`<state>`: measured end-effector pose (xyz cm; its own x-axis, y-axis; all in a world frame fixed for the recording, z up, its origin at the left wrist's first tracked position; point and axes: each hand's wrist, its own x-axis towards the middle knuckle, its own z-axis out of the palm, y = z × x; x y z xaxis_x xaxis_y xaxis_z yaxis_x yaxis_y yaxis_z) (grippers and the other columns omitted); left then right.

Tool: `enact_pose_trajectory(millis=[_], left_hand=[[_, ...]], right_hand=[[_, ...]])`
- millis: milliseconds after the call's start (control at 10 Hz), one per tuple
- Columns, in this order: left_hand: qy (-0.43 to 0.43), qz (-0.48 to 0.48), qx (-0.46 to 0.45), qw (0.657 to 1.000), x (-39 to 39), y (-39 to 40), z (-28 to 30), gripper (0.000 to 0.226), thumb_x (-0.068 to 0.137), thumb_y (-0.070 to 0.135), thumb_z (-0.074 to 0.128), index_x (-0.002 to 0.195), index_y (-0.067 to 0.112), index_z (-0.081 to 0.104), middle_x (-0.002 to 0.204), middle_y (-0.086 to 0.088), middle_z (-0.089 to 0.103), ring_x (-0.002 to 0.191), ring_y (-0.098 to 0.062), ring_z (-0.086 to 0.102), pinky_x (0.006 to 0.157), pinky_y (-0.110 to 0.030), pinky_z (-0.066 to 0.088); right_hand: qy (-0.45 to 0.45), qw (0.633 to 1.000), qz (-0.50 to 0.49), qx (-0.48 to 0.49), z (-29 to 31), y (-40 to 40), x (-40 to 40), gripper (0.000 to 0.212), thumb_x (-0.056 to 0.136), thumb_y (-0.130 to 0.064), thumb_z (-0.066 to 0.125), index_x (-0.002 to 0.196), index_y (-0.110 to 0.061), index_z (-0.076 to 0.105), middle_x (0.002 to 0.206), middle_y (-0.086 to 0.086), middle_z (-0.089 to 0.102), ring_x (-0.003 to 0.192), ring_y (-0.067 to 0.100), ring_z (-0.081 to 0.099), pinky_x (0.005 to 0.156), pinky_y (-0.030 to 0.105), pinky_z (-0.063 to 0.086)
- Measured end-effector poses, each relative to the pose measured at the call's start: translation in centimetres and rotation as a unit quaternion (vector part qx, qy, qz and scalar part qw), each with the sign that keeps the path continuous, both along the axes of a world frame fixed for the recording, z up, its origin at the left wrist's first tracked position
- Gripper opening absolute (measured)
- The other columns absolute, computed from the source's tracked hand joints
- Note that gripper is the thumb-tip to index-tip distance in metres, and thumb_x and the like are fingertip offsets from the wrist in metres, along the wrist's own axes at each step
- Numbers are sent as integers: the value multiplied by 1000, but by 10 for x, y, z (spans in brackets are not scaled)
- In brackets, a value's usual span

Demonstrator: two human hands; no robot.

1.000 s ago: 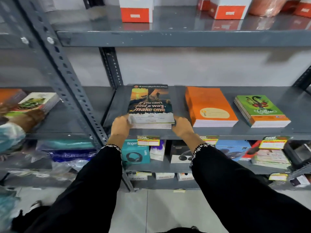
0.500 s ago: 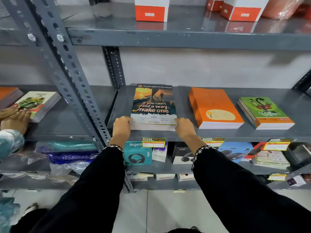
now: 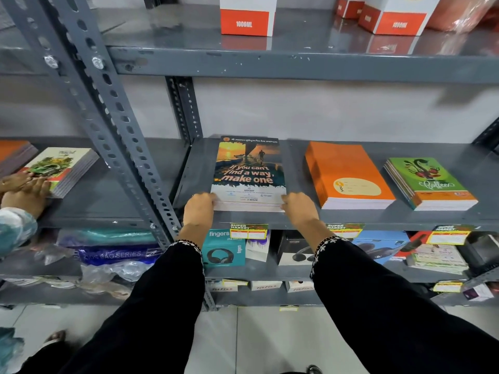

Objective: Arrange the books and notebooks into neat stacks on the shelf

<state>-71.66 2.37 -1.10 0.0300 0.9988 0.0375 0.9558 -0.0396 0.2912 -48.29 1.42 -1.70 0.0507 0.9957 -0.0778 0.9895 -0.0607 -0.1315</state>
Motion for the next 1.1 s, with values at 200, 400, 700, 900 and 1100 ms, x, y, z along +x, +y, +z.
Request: enact_pose_trajectory(millis=[200,400,700,900,1100], left_hand=[[77,-26,17,997,0,-3,-3,39,89,-10,43,119,8,61,109,-18,65,98,-35,63,78,-39,54],[83,-23,16,996,1,-4,-4,44,85,-14,45,119,8,62,112,-16,65,102,-34,63,82,-38,55],[49,-3,13,999,2,-5,0,50,85,-15,42,118,14,66,105,-20,72,95,-38,67,83,-42,55],[21,29,2,999,18,-27,-2,29,94,0,44,122,-2,51,116,-23,64,102,-40,63,83,-45,53],[46,26,52,997,46,-58,-10,50,102,27,34,140,-4,30,147,-22,37,136,-36,36,113,-45,35]], right_hand=[[-30,999,24,4,-3,-1,1,28,97,-11,46,122,-5,59,122,16,63,112,32,61,89,36,52],[-47,998,36,12,-4,-1,0,28,93,-3,50,119,-2,59,117,17,64,108,32,62,86,37,53],[28,999,-19,17,-1,-5,-2,31,90,2,50,118,-6,62,116,19,67,108,35,63,86,38,53],[147,987,-62,24,4,-34,0,48,94,-10,52,141,-12,42,121,21,65,111,37,61,93,43,53],[119,991,-31,56,14,-75,20,51,100,-28,45,145,-9,32,138,18,53,126,34,52,101,41,47]])
